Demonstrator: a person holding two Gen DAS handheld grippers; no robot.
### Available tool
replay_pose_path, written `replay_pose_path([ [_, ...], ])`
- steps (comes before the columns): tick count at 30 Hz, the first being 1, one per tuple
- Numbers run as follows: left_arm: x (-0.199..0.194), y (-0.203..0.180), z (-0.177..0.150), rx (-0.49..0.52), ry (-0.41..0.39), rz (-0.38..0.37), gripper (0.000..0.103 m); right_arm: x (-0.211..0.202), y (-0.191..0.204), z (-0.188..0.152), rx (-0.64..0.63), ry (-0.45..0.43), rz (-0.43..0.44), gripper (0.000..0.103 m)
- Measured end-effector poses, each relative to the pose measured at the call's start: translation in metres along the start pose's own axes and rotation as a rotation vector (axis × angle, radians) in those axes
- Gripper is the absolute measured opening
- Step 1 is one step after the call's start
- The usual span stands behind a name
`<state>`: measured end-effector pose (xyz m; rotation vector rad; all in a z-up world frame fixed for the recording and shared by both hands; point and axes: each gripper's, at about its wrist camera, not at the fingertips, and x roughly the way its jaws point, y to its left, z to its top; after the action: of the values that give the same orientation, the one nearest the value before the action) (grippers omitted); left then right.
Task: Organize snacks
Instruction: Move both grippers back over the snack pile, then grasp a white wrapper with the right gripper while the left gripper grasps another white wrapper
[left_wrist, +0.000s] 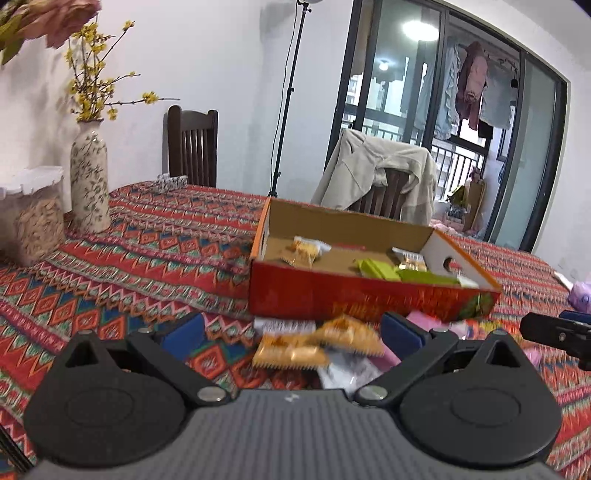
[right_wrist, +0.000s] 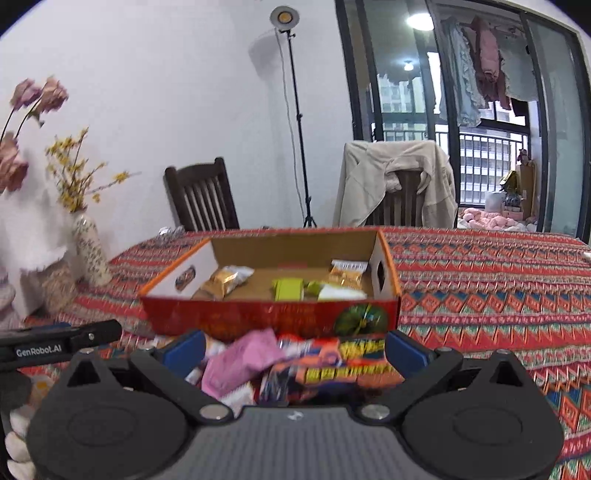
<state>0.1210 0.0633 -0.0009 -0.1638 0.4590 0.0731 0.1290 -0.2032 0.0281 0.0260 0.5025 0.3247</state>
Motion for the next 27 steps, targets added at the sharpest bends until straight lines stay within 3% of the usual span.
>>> replay_pose_path([
  [10, -0.009, 0.025, -0.035, 0.071, 0.01, 0.016, 0.103, 0.001, 0.024, -0.05, -0.113, 0.1, 0.017, 0.1],
  [12, -0.004, 0.028, -0.039, 0.072, 0.013, 0.029, 0.103, 0.006, 0.028, -0.053, -0.125, 0.114, 0.011, 0.095],
  [15, 0.005, 0.026, -0.045, 0.089, 0.04, 0.044, 0.103, 0.013, 0.033, -0.053, -0.135, 0.127, 0.027, 0.094],
  [18, 0.002, 0.025, -0.047, 0.096, 0.016, 0.03, 0.103, 0.021, 0.038, -0.052, -0.156, 0.13, 0.032, 0.091],
  [22, 0.0, 0.024, -0.048, 0.103, 0.003, 0.02, 0.103, 0.036, 0.041, -0.05, -0.171, 0.161, 0.043, 0.082],
  [24, 0.0, 0.024, -0.049, 0.101, -0.001, 0.017, 0.103, 0.043, 0.042, -0.051, -0.175, 0.177, 0.055, 0.072],
  [26, 0.0, 0.025, -0.049, 0.097, -0.002, 0.008, 0.103, 0.045, 0.043, -0.052, -0.177, 0.183, 0.065, 0.05],
  [27, 0.0, 0.025, -0.049, 0.096, 0.0, 0.007, 0.103, 0.044, 0.043, -0.052, -0.176, 0.182, 0.069, 0.05],
])
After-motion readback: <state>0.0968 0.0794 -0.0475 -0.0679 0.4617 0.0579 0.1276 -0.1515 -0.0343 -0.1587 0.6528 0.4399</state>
